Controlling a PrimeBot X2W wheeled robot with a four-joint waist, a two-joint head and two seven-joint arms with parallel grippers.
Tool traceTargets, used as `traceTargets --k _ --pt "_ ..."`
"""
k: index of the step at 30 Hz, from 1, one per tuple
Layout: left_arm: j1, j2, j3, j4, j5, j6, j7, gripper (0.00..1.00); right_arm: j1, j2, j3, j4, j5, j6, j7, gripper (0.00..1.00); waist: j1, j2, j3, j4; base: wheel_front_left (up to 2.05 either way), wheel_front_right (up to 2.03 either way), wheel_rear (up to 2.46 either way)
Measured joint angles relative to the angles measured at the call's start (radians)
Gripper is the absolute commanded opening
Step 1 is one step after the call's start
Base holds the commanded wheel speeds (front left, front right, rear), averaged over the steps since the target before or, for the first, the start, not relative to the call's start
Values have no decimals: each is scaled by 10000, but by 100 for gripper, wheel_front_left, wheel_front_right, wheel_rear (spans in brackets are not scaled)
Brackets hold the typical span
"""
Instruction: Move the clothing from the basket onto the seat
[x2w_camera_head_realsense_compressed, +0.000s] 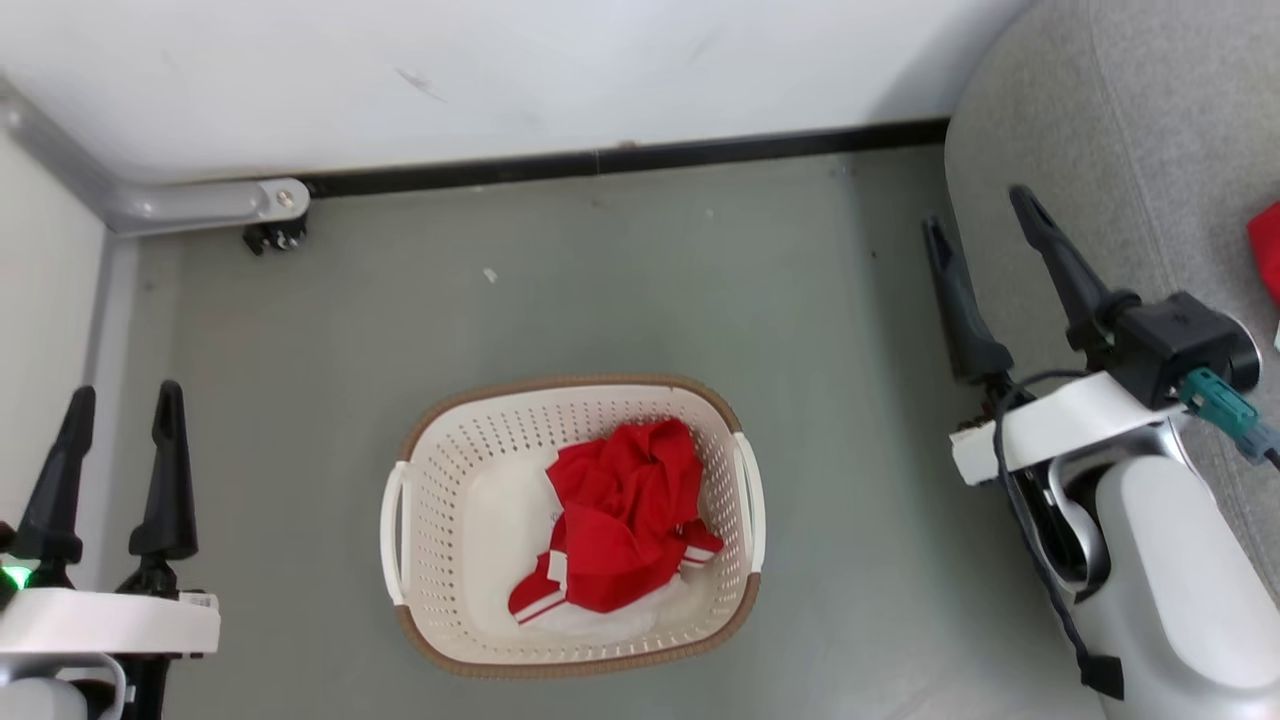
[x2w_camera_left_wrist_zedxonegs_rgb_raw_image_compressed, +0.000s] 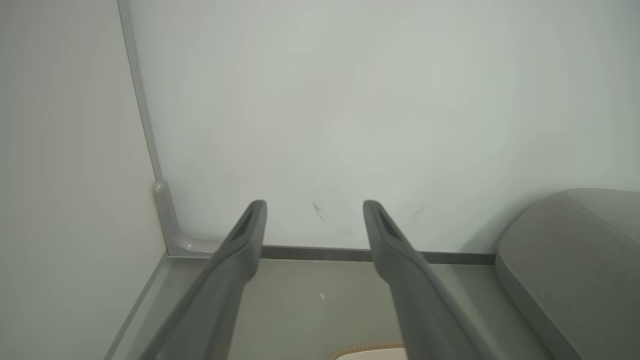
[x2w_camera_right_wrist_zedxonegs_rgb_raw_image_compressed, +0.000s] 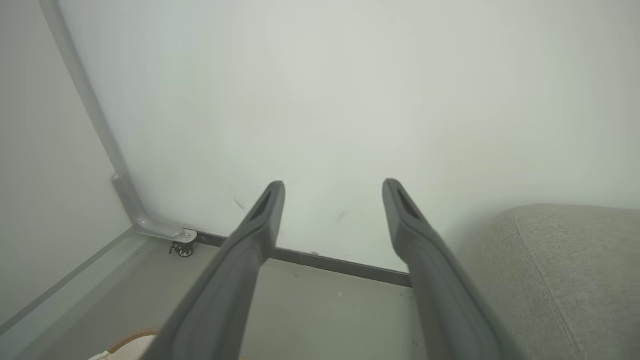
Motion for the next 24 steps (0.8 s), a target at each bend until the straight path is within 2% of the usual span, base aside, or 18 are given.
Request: traceTargets --k 9,15,24 --pt "417 -184 19 144 198 -75 0 100 774 25 -757 240 21 0 -19 100 0 0 -737 168 0 0 0" --pt "771 -309 -94 198 232 -77 0 100 1208 50 -1124 -244 19 0 -21 100 0 0 -1230 217 0 0 0" --pt "1367 -219 -721 6 560 -77 2 100 2124 90 -1519 -531 232 0 -31 100 0 0 -1980 229 0 0 0"
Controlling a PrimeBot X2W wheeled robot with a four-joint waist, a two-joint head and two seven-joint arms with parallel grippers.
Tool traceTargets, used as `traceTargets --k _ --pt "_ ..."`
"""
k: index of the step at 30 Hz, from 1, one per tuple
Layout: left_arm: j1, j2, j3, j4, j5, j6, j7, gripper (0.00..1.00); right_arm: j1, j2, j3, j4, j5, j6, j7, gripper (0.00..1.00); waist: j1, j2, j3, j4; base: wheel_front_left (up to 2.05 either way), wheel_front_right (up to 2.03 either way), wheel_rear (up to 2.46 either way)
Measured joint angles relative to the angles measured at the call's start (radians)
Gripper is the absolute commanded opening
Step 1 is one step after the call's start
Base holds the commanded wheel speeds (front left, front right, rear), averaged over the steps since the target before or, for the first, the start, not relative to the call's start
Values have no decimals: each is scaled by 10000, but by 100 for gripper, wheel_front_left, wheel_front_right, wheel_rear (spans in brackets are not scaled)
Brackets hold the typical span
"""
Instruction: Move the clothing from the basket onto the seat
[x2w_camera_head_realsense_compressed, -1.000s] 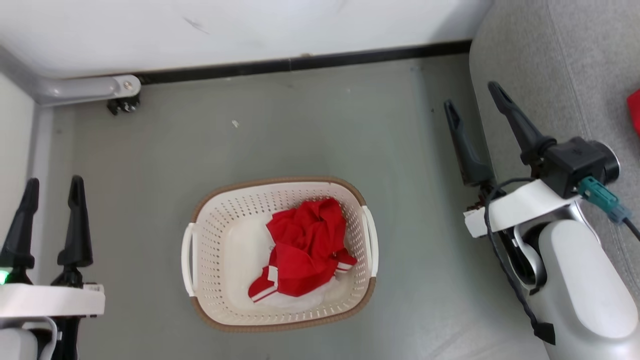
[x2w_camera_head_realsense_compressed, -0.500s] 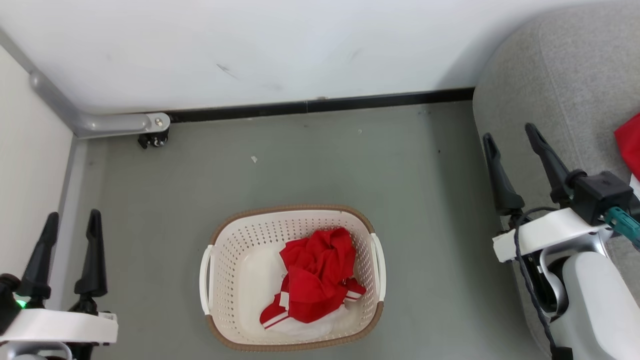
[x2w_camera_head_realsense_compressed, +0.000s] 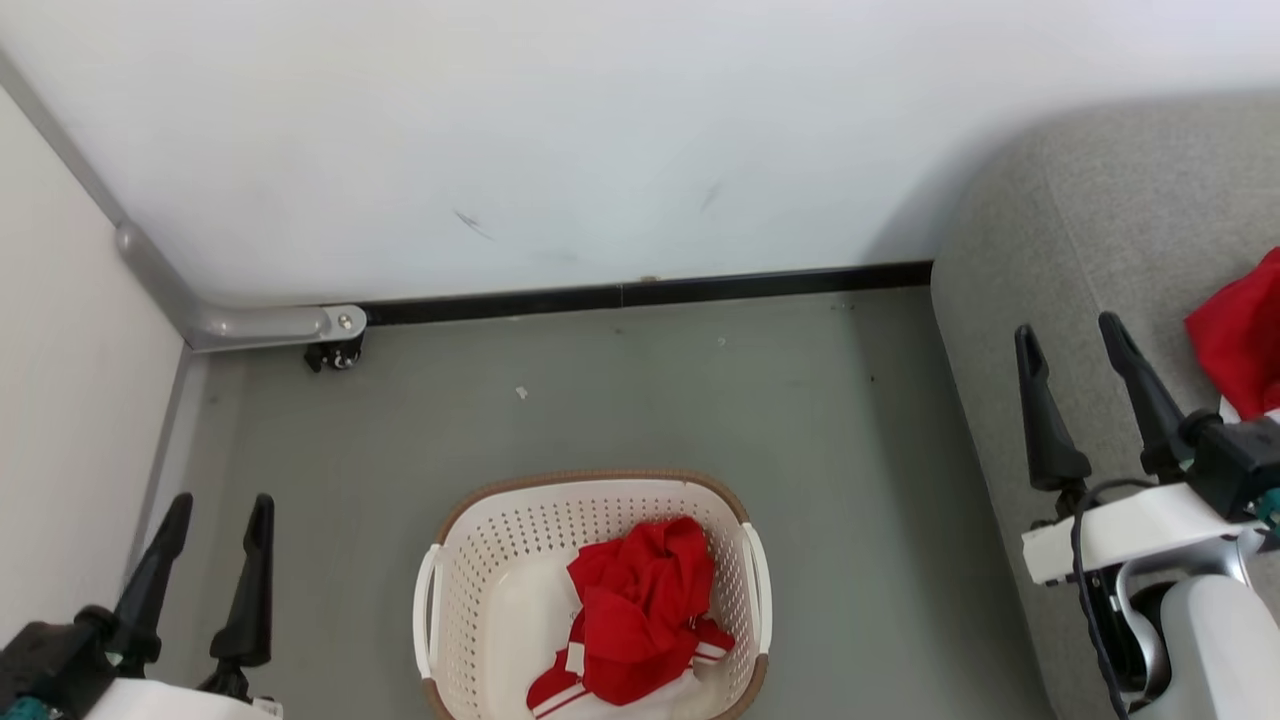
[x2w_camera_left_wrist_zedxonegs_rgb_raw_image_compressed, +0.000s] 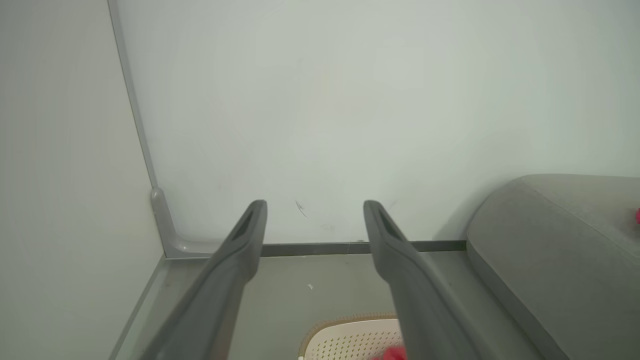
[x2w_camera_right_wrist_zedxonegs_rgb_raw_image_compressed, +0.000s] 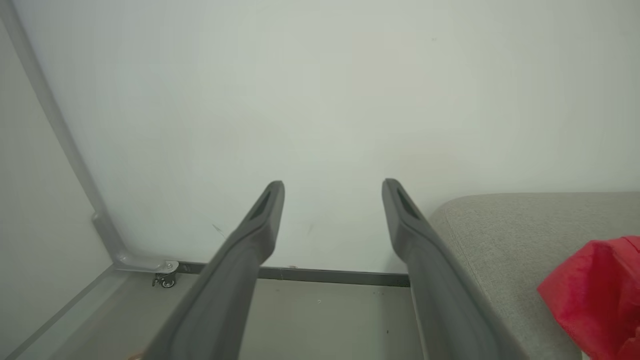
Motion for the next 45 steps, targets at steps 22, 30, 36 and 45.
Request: traceTargets --k 22,30,36,45 --pt "1523 -71 -44 -82 173 0 0 100 1475 48 58 -242 222 0 0 100 0 0 -1400 -59 0 0 0" --pt "1873 -105 -25 -217 188 -2 0 100 1766 54 81 -328 288 0 0 100 0 0 -1641 -92 0 0 0" --pt "1921 -115 -38 -355 244 -2 0 100 1914 61 77 -479 288 0 0 100 0 0 -1616 -109 0 0 0" --pt "2084 -115 -69 -458 244 -2 0 100 1918 61 81 -570 288 0 0 100 0 0 -1505 -111 0 0 0"
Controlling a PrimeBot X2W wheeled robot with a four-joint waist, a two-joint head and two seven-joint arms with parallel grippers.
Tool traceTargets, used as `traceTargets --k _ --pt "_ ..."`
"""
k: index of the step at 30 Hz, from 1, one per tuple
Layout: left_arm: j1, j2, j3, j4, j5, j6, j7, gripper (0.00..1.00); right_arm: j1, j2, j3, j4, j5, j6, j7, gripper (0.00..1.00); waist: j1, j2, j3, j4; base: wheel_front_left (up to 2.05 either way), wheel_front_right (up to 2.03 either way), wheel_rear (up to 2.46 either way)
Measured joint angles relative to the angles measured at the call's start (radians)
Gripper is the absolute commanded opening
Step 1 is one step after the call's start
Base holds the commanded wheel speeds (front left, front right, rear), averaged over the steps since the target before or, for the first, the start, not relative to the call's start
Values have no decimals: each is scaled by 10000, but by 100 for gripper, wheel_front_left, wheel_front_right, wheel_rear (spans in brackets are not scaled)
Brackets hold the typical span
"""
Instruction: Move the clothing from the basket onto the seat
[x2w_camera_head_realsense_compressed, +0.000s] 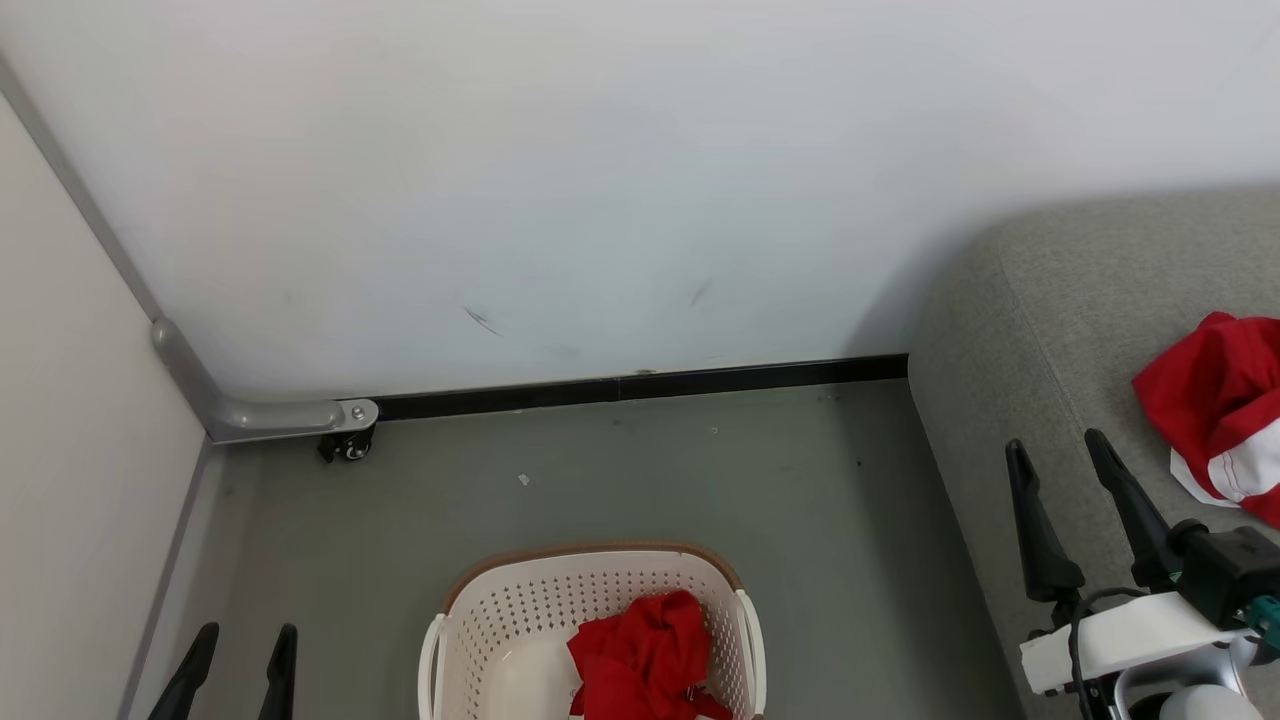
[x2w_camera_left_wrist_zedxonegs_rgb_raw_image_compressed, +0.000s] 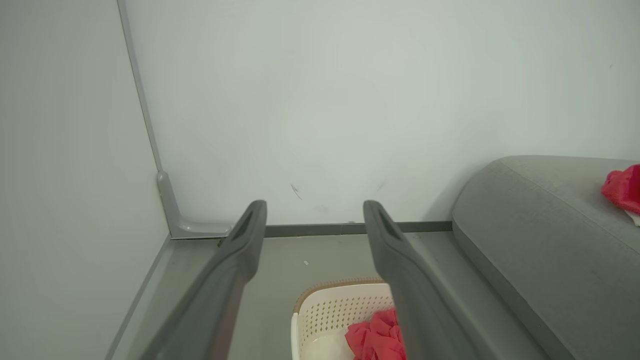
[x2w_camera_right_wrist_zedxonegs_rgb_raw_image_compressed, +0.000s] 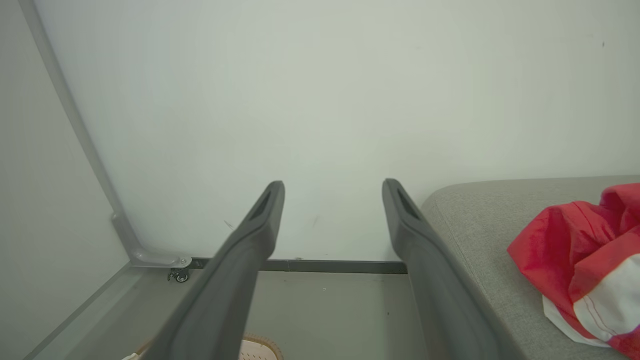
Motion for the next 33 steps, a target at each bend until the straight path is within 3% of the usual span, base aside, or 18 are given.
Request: traceTargets --k 15,33 --pt "-58 136 -1183 -23 -92 0 0 100 7 0 274 6 84 0 0 100 0 0 309 -88 0 0 0" --pt "-1578 1026 -3446 568 -362 0 0 100 -712 -8 717 -612 169 0 0 100 1 0 1315 -353 0 0 0"
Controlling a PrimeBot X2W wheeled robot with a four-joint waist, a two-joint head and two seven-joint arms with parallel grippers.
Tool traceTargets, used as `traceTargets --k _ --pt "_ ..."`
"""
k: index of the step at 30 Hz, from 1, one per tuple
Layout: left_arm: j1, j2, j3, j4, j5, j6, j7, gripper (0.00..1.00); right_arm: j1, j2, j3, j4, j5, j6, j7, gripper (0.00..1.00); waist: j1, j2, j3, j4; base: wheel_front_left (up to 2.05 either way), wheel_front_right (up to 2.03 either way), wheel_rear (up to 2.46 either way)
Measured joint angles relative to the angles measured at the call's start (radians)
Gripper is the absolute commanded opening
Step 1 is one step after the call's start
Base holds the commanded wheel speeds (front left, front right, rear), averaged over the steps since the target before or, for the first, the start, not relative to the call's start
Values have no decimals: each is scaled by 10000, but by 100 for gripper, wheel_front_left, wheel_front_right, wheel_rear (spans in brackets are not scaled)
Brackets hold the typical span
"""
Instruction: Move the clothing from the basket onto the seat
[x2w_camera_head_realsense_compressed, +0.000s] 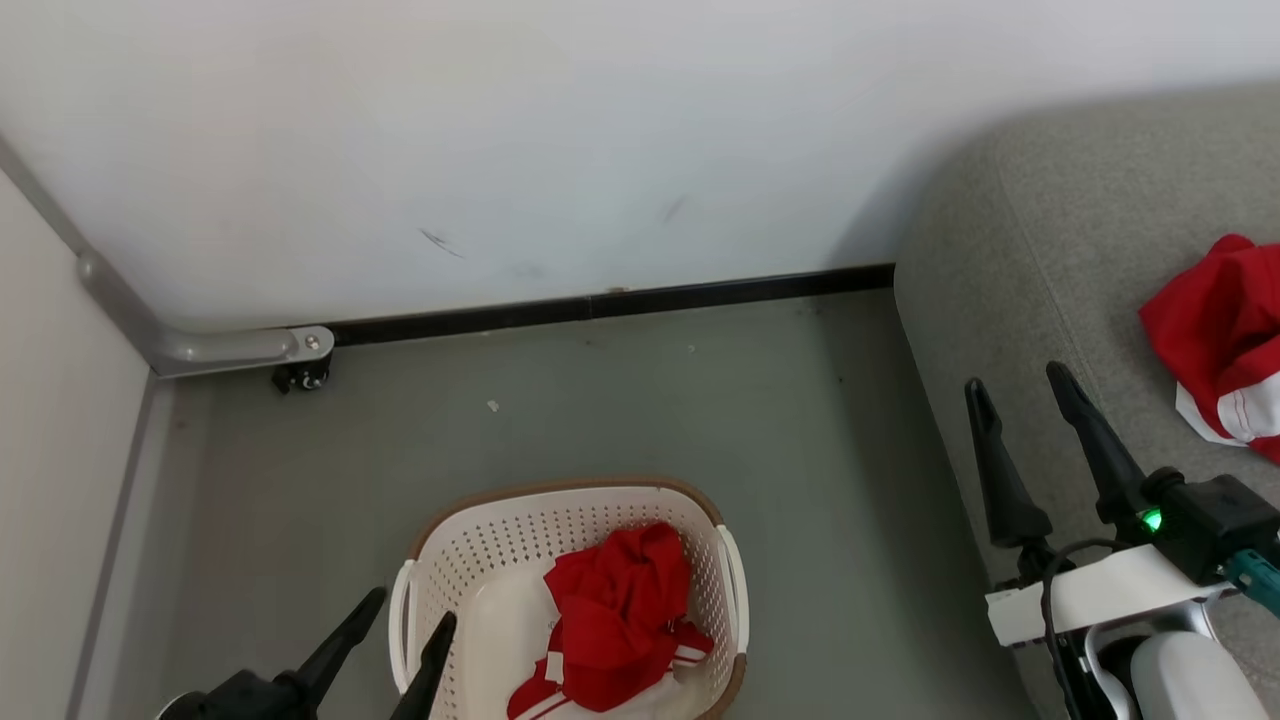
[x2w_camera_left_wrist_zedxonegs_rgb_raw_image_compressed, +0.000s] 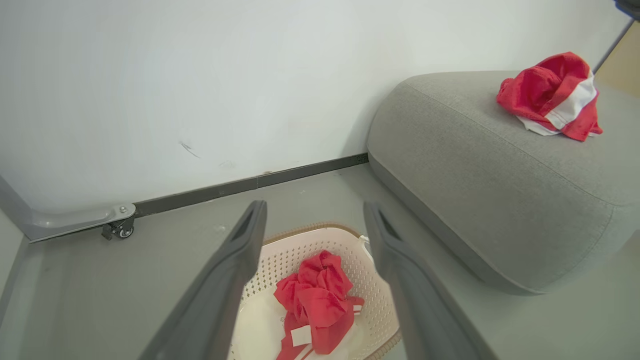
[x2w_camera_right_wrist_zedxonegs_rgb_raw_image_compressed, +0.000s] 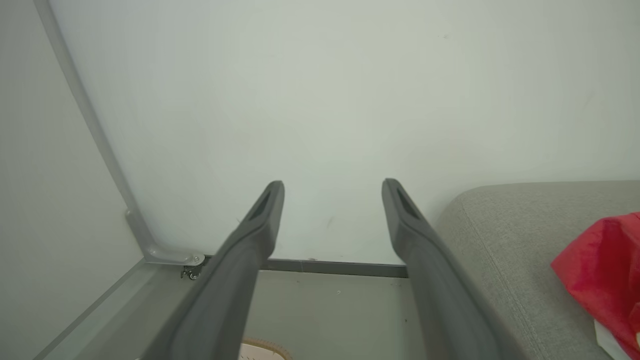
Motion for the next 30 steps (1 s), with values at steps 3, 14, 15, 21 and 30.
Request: traceTargets --k 3,14,15,21,30 --pt "-421 82 -366 128 -102 -4 0 100 -224 -4 113 -81 54 0 0 100 0 0 248 -34 0 0 0" --pt "-1710 479 -1515 980 -571 -6 25 100 -1315 -19 546 -481 253 0 0 100 0 0 1301 -137 0 0 0" --pt "-1841 529 -1593 1068 -617 -6 50 100 -1406 -25 560 -522 253 0 0 100 0 0 1401 -145 0 0 0" --pt "-2549 617 -2067 1360 -734 -6 138 100 -1816 -36 650 -681 253 0 -2 100 0 0 1914 -189 0 0 0" --pt "-3721 690 -3003 1916 -1183 -6 278 100 -2465 -50 807 -905 253 0 -2 100 0 0 2845 -287 0 0 0"
